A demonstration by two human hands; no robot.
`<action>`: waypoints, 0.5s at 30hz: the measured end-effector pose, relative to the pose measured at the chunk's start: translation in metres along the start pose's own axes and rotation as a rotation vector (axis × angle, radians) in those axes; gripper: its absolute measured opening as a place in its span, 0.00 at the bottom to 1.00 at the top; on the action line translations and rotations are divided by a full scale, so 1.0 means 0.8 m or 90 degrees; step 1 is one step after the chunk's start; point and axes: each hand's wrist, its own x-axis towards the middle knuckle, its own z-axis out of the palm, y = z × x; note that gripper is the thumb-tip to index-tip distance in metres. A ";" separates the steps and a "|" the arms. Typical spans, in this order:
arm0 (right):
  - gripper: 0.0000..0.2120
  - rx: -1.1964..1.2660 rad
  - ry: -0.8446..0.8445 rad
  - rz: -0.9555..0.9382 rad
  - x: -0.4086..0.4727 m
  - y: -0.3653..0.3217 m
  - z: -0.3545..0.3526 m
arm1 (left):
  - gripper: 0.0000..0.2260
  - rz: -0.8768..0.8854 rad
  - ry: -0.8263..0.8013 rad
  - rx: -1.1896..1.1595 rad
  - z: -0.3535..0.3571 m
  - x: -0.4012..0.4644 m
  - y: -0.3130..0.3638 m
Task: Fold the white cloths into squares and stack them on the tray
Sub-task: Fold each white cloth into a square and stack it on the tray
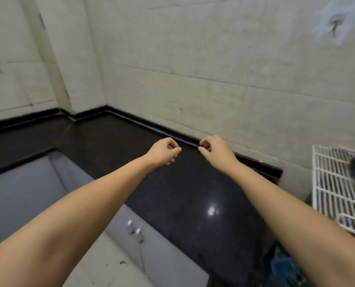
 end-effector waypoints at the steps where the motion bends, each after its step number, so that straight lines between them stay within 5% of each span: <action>1: 0.11 -0.001 -0.021 -0.018 0.000 -0.030 0.033 | 0.05 -0.019 0.019 0.025 -0.032 -0.016 -0.031; 15: 0.18 -0.155 -0.313 -0.311 -0.007 -0.315 0.402 | 0.09 -0.339 0.145 0.263 -0.310 -0.191 -0.382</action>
